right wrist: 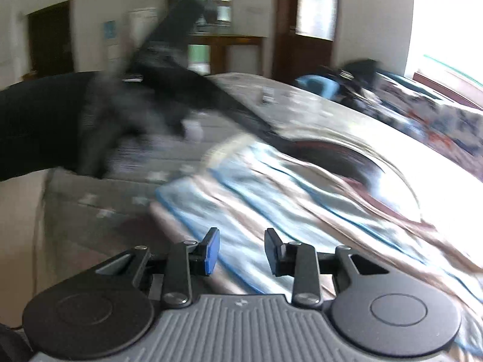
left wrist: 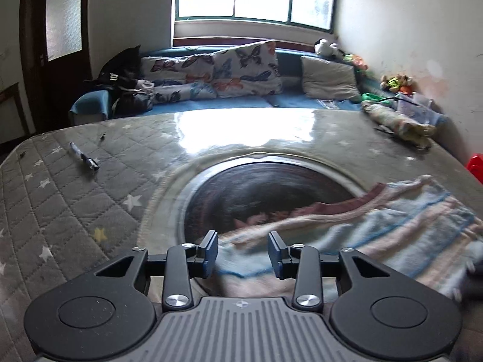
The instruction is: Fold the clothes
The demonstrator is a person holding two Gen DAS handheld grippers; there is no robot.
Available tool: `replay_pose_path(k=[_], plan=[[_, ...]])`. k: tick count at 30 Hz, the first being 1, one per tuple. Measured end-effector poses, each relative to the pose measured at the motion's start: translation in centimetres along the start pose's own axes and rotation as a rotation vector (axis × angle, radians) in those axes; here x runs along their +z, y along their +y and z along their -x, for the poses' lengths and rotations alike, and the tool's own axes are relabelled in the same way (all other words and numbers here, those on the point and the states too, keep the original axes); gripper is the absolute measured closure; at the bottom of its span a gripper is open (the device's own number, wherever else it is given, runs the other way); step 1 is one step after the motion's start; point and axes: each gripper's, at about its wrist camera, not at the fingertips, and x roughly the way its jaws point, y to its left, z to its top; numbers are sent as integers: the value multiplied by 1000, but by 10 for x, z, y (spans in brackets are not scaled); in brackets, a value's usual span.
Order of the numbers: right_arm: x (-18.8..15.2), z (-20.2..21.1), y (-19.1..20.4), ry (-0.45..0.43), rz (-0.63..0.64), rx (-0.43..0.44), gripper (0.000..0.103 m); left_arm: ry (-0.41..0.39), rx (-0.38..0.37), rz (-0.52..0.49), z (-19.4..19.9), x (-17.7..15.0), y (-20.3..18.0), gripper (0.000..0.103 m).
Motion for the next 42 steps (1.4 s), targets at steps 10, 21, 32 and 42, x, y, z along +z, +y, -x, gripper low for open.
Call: replay_pose_path(k=[10,21,32,42], plan=[[-58,45,-57,-13,-257,-229,71,-8,-84,-84,28,-46,-51,63],[-104,94,-108,-40,-441,-391,71,3,-61,-62,31,-62,-45,63],[-111,92,-143,-47,-518,-503,77,8,-62,-58,32,-69,-41,62],[-71,69,-177,-58,-488,-490,76,17,-65,-41,33,-66,-41,61]])
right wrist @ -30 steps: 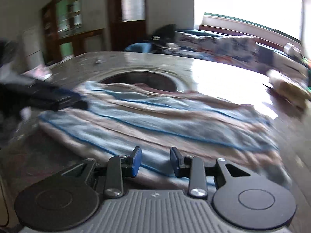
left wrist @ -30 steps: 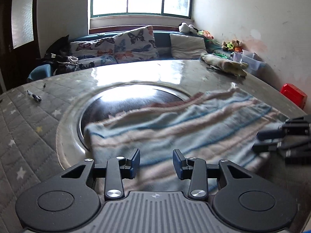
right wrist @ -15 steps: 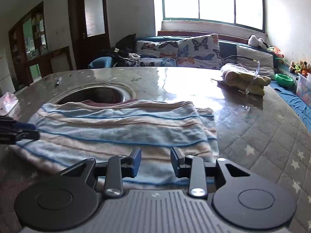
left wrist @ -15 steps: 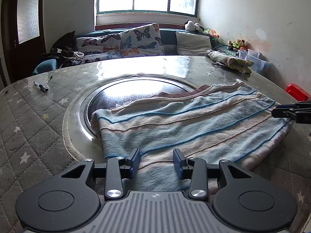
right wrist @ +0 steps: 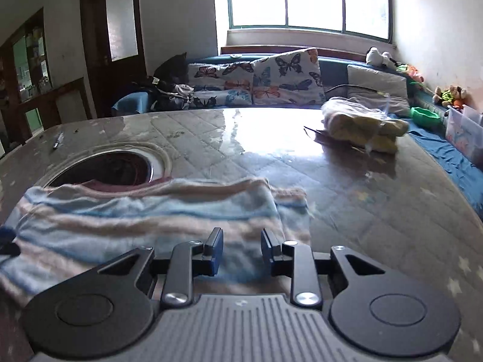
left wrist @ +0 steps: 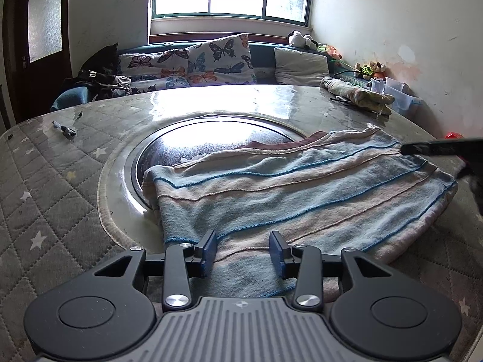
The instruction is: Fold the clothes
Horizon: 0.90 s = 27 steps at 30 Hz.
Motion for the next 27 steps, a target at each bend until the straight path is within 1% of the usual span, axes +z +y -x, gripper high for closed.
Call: replay_pose_path(k=[4,6,7,10,12,14,16,20,22,24,25,26,27], plan=[[19,-32,-3,21,-24,8,76,3,-5,7,-2,0,1,60],[22,-45,-4,47,-29,1,79,4,-8,5,-2,0,1,59],[23,-51,-5,58,-37,-9,83,5,-9,6,-2,0,1,59],[26,-53,-4,49,-47,-14,83,8,-13,20,0,2,2,59],[29,-53,-2,36,-44,-16,81,3,-16,33,3,4,4,59],[33,-56,-1,31,-38,-15,80,-8,-4,48,6,5,8,59],[33,-64,-1,45,-34,-27,80,-18,8,64,9,7,12,59],[34,-66,3,50,-10,-39,80,-18,37,127,12,6,30,59],[36,-57,11,42,17,-33,80,-14,51,156,13,4,38,59],[36,-47,21,34,52,-8,79,-9,64,184,13,2,46,59],[35,-40,32,30,83,15,75,-7,71,198,14,2,49,59],[34,-34,42,27,114,38,73,-6,67,216,14,0,53,59],[33,-27,52,23,144,60,73,-2,60,228,13,-1,56,59]])
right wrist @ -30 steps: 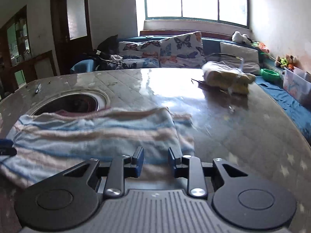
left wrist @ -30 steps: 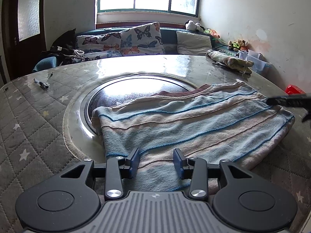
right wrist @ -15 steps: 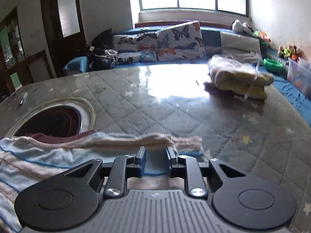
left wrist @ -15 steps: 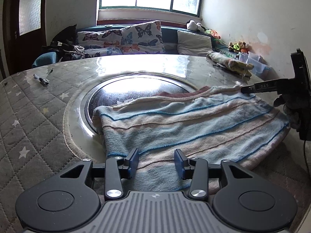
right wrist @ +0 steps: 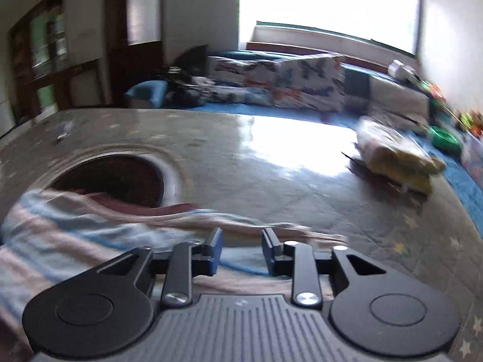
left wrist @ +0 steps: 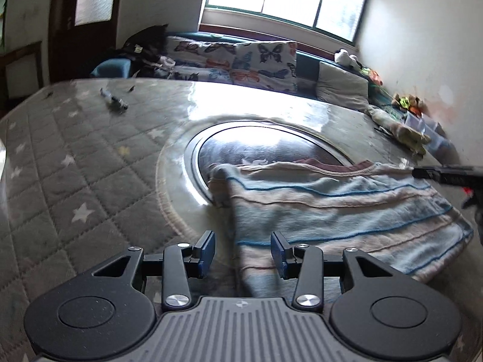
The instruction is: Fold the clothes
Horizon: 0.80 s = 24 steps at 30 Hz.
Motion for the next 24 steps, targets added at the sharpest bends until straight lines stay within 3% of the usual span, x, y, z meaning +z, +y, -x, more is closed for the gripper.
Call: replay_pose_path(k=[6,15,20,24], plan=[[-5,27,76,-11,212,161,72,10,1,-7,-1,1,5,60],[-29,43,192,12,524,430,68,-21,33,73,8,21,28,57],[-44,43,239,-5,646,468,67,-14,38,103,8,22,38,52],[-56,41,264,-26,727,420,67,-5,30,124,8,20,41,49]])
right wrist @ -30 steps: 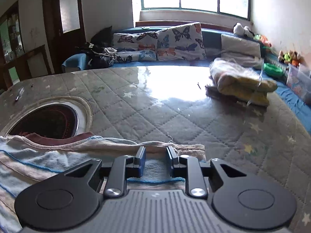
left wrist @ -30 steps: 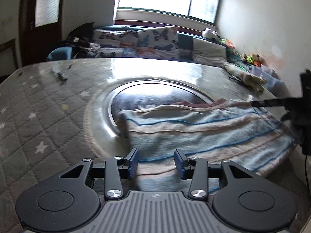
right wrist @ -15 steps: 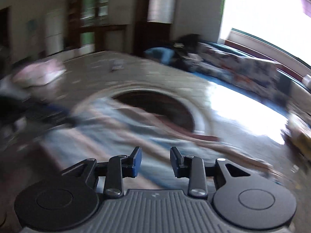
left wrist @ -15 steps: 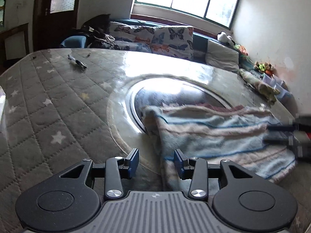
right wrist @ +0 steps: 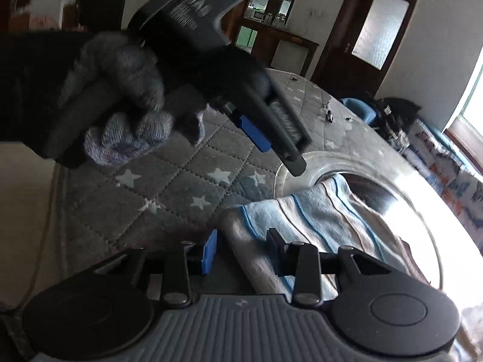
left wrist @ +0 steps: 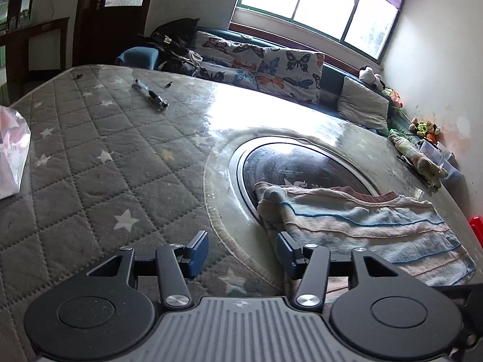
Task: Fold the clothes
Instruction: 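Grasp a towel corner with the left gripper and lift it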
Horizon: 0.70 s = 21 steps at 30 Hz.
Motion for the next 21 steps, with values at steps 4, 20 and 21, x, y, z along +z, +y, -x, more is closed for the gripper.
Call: replay_pose_path(k=[4,20,21], plan=[[1,-6,11,-7,50,-45,69,11,-19,26,-2,1,1,47],[-2,46,-43,-159,-251,-23,94,99,-88,203,-36,28,-22,33],[-3,51,-47,-170,-266,-24,94,109,-90,221,-38,28,-23,33]])
